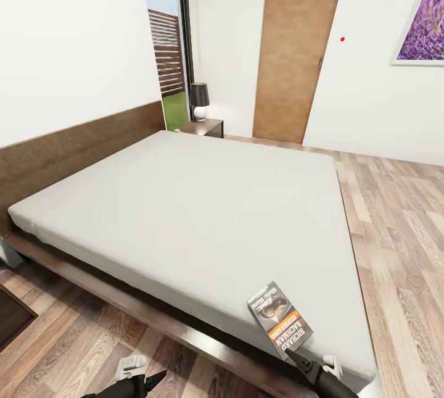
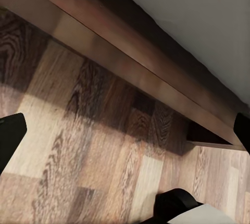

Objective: In the bedroom, move the book from the bed onto either nightstand, and place the two sandals side by side next to the bed.

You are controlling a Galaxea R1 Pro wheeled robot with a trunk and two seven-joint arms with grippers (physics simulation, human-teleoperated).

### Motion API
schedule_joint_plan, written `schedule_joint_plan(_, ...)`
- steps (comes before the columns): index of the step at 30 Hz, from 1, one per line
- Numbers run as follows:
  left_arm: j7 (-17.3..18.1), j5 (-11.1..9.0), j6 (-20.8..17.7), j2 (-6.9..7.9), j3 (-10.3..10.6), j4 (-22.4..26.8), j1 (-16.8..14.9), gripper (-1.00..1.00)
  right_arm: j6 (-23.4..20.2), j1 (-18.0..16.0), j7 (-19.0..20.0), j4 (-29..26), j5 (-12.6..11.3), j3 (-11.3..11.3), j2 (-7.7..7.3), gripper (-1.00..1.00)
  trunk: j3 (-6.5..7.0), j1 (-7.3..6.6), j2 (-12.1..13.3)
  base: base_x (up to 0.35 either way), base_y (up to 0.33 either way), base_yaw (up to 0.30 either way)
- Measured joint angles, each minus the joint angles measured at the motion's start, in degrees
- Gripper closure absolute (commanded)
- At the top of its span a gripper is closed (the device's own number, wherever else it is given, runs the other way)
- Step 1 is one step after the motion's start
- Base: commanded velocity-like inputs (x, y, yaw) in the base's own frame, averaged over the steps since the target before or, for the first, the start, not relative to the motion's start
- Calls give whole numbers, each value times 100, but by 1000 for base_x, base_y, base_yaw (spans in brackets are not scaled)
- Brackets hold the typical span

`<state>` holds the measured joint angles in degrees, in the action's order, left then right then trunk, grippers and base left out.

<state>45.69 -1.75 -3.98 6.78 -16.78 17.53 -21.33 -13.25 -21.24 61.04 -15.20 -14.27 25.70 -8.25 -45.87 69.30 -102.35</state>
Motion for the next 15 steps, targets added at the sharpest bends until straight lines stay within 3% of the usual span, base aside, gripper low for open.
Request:
schedule_joint_plan(3, 0, 0, 0, 0, 2, -2, 0, -100, -1, 0, 0, -2, -26, 0, 0, -100, 0, 0, 0, 0, 0, 0)
schedule_joint_plan(10, 1, 0, 0, 0, -5, -4, 0, -100, -1, -1, -6, 3, -421, 1, 0, -100, 0, 0, 0, 0, 0, 0)
schedule_joint_plan(15, 1, 0, 0, 0, -5, -4, 0, -100, 0, -1, -8, 5, -467, 1, 0, -100, 0, 0, 0, 0, 0, 0)
